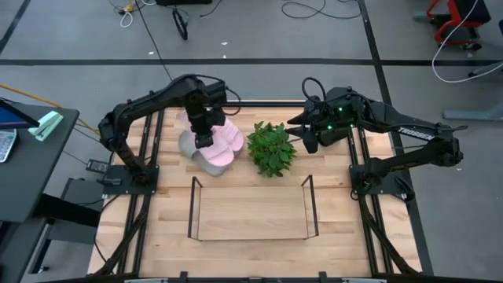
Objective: Pick and place slides into the shelf
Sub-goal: Put the left pink slipper on the shelf, then put the pink slipper on the shelf
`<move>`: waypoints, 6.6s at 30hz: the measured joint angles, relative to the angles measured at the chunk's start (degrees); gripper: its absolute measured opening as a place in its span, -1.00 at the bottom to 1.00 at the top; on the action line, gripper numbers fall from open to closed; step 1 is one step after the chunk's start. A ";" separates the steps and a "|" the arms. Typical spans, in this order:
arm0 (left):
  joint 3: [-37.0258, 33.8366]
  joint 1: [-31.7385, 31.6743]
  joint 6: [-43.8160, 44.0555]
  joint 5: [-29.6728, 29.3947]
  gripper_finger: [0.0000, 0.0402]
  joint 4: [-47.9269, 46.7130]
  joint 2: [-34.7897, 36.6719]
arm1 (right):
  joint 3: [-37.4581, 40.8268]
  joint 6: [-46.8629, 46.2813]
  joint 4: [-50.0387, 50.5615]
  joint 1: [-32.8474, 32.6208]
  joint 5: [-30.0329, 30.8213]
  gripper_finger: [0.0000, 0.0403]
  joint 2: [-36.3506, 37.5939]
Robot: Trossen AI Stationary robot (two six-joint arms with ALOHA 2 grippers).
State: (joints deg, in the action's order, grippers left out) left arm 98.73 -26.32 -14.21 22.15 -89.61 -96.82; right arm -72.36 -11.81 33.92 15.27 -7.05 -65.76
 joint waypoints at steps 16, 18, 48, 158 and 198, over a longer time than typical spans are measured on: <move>6.50 17.49 0.11 6.64 -0.93 -0.47 -0.73 | 0.00 0.13 0.49 0.00 -1.31 -0.14 0.00; 6.50 19.05 0.54 6.65 -0.94 -0.45 -0.80 | 0.00 0.34 1.37 -0.07 -3.52 -0.14 0.00; 6.50 34.76 12.30 9.66 -0.92 6.37 -9.34 | 0.00 13.58 4.38 -25.74 1.35 -0.97 0.00; -10.40 40.26 15.33 12.99 -0.20 18.01 -17.06 | 1.51 -0.66 -6.32 -40.33 24.98 -0.98 -11.54; 1.33 9.53 12.03 -9.54 -0.14 8.81 -5.57 | 1.51 2.77 -5.23 -38.23 27.39 -0.98 -11.54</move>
State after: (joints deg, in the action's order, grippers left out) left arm 100.06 -16.80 -2.18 12.60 -80.80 -102.39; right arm -70.85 -9.05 28.69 -22.97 20.34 -77.30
